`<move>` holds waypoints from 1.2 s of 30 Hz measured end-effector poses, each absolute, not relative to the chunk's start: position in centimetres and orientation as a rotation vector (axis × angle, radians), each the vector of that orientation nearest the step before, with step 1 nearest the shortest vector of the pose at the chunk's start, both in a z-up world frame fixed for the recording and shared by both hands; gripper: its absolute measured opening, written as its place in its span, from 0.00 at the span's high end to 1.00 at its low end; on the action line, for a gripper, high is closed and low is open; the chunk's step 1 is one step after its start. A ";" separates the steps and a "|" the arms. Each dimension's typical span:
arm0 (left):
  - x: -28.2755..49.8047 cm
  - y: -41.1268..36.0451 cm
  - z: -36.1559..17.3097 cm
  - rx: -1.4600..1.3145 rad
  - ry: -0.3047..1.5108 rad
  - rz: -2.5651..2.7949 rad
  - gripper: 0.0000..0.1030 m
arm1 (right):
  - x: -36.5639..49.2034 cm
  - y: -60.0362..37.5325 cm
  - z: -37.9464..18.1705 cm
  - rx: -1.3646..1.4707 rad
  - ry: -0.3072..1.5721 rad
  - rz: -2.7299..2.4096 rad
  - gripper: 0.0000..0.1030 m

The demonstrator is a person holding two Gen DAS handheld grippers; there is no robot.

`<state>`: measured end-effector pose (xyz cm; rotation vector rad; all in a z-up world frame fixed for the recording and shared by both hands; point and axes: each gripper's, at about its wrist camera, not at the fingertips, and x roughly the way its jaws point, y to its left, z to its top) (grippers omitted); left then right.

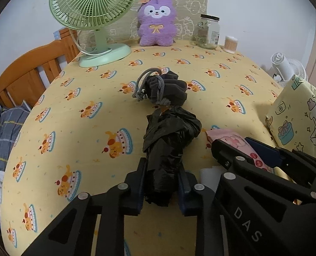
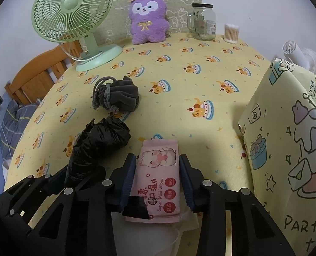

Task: Organize soft objects
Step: 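Lift the umbrella with the left tool while the right tool carries the wipes toward the gift box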

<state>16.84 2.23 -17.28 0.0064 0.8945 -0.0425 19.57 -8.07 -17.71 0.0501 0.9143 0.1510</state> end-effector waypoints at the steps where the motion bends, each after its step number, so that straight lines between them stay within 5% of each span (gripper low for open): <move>1: 16.8 2.3 -17.2 0.007 0.894 -0.041 0.80 | 19.5 -8.1 -17.6 0.053 0.913 0.154 0.58; 36: 11.0 1.6 -8.3 -0.015 0.717 -0.037 0.82 | 13.1 -8.5 -8.2 0.024 0.731 0.172 0.58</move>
